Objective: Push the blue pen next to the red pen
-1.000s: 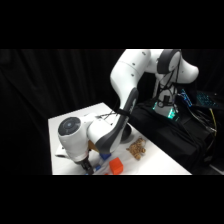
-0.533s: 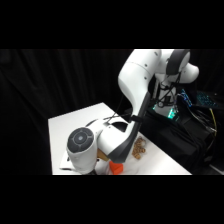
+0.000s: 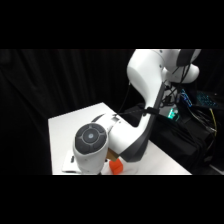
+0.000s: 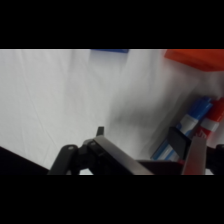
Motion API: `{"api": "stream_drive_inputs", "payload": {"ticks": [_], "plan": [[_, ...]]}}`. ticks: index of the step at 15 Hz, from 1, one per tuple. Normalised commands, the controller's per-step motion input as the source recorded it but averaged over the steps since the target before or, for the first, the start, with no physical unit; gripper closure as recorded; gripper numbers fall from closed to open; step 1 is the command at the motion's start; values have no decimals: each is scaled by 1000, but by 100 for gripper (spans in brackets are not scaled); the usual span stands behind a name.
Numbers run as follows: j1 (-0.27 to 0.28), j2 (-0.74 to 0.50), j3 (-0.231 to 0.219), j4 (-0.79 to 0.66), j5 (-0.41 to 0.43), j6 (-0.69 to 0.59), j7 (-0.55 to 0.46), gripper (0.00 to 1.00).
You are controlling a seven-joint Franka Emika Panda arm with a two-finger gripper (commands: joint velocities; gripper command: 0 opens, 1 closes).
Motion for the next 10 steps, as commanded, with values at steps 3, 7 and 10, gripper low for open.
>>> {"api": "stream_drive_inputs", "payload": {"ticks": [3, 7, 10], "plan": [[36, -776, 24, -672, -130, -185, 132, 0], [-30, -680, 100, -570, -121, -255, 130, 0], [-186, -423, 224, -313, 33, -240, -87, 0]]}}
